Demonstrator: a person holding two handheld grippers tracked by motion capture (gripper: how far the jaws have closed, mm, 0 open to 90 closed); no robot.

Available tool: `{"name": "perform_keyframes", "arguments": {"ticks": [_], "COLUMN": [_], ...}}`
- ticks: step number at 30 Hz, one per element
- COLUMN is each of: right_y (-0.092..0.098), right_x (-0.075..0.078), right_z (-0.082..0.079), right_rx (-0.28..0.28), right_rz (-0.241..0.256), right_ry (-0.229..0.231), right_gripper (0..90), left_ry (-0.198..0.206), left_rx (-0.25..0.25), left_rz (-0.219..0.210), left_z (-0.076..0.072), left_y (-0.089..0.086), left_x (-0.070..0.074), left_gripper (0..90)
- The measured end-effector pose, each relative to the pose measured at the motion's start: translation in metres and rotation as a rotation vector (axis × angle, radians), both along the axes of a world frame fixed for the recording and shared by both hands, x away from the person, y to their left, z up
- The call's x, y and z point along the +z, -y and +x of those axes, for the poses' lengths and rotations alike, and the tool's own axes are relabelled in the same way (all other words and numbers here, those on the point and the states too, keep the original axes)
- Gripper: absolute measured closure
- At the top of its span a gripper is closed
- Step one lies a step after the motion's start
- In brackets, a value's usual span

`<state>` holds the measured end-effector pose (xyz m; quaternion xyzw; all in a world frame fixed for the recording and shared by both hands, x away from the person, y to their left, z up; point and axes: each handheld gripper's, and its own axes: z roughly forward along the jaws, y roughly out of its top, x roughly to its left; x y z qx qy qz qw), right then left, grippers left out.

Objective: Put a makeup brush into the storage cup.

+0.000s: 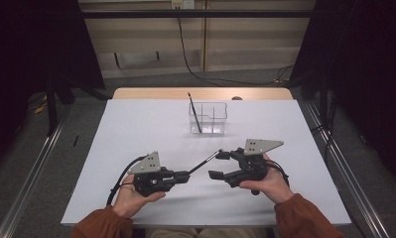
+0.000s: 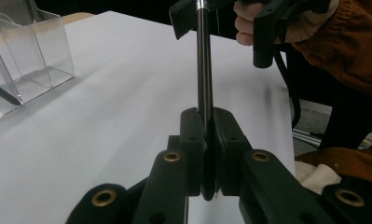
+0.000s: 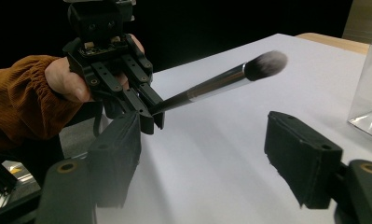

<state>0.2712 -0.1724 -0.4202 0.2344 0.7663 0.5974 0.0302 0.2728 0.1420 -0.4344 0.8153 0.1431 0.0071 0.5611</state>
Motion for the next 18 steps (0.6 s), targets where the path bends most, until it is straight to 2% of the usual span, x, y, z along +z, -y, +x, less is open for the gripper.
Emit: {"name": "perform_keyframes", "arguments": {"ticks": [13,18], "right_y": [0.0007,0.0008], "right_x": [-0.0004,-0.0015], "right_z": [0.0002,0.0013], "right_rx": [0.037,0.040], "right_rz": [0.048,0.056], "right_ry": [-0.017,-0.022], "right_gripper": [60.1,67.3], "left_ry": [-0.002,0.002], "left_rx": [-0.015,-0.027], "left_rz": [0.013,0.027], "left_z": [-0.0031,-0.0037], "left_y": [0.0053,0.0064], "left_x": [-0.0069,-0.0083], "left_gripper": [83.9,83.9]}}
